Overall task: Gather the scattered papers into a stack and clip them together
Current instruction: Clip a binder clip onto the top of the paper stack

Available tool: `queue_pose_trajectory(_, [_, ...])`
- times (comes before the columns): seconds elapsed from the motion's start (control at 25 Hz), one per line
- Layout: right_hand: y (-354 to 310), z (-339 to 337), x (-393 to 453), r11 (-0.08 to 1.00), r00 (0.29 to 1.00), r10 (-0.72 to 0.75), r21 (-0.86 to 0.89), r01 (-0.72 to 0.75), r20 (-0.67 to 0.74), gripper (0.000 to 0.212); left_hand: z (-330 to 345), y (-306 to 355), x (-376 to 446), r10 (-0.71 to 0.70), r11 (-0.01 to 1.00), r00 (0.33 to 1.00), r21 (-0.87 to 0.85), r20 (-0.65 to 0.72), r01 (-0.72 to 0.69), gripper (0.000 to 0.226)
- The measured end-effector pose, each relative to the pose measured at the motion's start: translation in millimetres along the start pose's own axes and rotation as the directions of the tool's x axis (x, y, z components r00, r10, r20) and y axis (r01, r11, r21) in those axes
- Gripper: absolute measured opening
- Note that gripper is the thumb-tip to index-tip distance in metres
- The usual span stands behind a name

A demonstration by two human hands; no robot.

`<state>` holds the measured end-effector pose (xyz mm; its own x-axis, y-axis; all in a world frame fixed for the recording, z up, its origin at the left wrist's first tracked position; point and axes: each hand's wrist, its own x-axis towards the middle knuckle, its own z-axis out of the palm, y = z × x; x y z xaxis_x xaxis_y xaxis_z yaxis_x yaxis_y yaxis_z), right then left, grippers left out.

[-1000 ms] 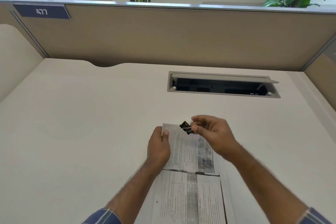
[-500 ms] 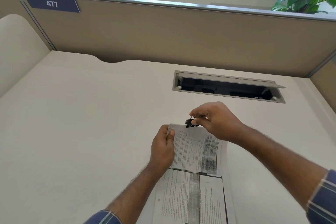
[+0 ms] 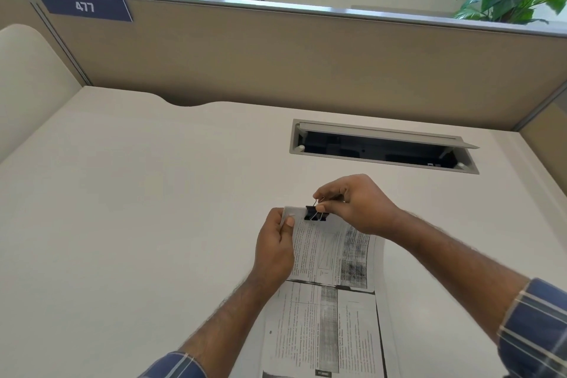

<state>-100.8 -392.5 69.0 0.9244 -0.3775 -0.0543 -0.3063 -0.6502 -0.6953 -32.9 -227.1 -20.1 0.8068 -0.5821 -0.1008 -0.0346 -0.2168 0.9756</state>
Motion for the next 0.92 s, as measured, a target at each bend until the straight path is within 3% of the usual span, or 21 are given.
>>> queue_pose_trajectory(0.56, [-2.7, 12.5, 8.5, 0.999, 0.998, 0.006, 0.031, -0.007, 0.055, 0.033, -2.3, -6.1, 5.3, -0.039, 0.999, 0.998, 0.02, 0.042, 0.038, 0.02])
queue_pose_trajectory(0.76, [6.4, 15.0, 11.1, 0.997, 0.989, 0.073, 0.019, -0.076, 0.127, 0.044, -2.8, -9.5, 5.3, -0.073, 0.997, 0.995, 0.031, 0.07, 0.071, 0.019])
queue_pose_trajectory(0.92, [17.3, 13.5, 4.1, 0.99, 0.989, 0.112, 0.076, -0.119, 0.099, 0.067, -2.9, -10.6, 5.5, -0.092, 0.995, 0.994, -0.023, 0.06, 0.094, 0.02])
